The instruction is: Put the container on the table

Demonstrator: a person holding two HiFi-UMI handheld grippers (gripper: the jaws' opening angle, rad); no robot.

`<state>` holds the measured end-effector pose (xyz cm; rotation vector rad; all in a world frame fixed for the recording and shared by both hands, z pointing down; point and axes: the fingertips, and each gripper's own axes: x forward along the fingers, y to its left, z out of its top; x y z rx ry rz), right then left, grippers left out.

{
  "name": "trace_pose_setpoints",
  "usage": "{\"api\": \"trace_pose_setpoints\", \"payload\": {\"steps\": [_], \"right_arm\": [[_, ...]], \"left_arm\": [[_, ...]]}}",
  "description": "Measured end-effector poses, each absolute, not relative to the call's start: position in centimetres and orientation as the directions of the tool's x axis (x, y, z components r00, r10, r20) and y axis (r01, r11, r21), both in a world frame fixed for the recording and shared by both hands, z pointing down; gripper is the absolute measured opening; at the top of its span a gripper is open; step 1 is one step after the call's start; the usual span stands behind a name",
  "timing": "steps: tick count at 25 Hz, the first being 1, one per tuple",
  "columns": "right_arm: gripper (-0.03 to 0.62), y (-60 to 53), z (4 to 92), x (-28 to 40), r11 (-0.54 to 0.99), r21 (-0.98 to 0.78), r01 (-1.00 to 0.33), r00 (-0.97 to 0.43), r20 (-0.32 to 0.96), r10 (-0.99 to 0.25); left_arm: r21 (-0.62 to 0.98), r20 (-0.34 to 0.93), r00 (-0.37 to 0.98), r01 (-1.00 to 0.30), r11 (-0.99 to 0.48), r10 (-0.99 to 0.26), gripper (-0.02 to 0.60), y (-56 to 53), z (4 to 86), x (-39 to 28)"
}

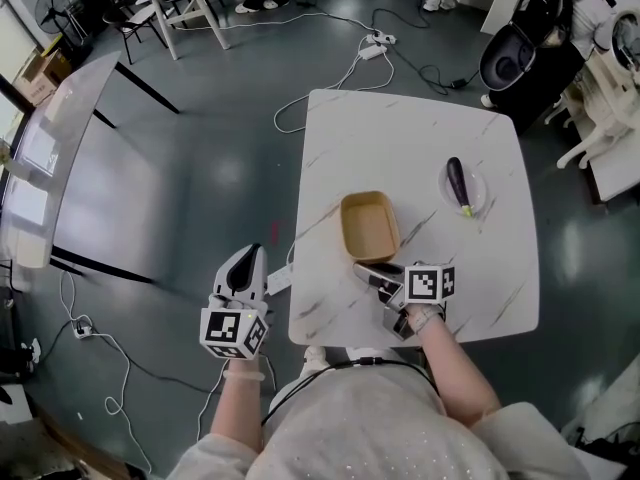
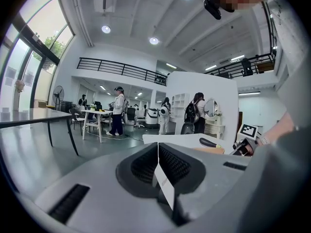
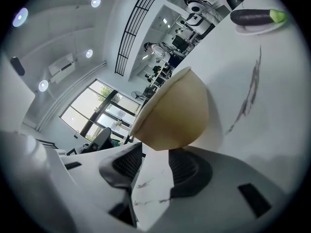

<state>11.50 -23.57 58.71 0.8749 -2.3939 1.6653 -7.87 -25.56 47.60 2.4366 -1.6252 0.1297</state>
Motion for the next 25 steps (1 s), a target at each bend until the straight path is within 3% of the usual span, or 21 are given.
{"api": "trace_pose_setpoints", "payload": {"steps": [25], "right_arm": [[0.113, -24.4, 60.0, 10.8, 0.067, -0.905, -0.419, -0.817, 0.344, -0.464]], "left_arm": [[0.124, 0.203, 0.367, -0.929, -0.348, -0.908, 0.008, -25.1, 48.0, -8.3]]}}
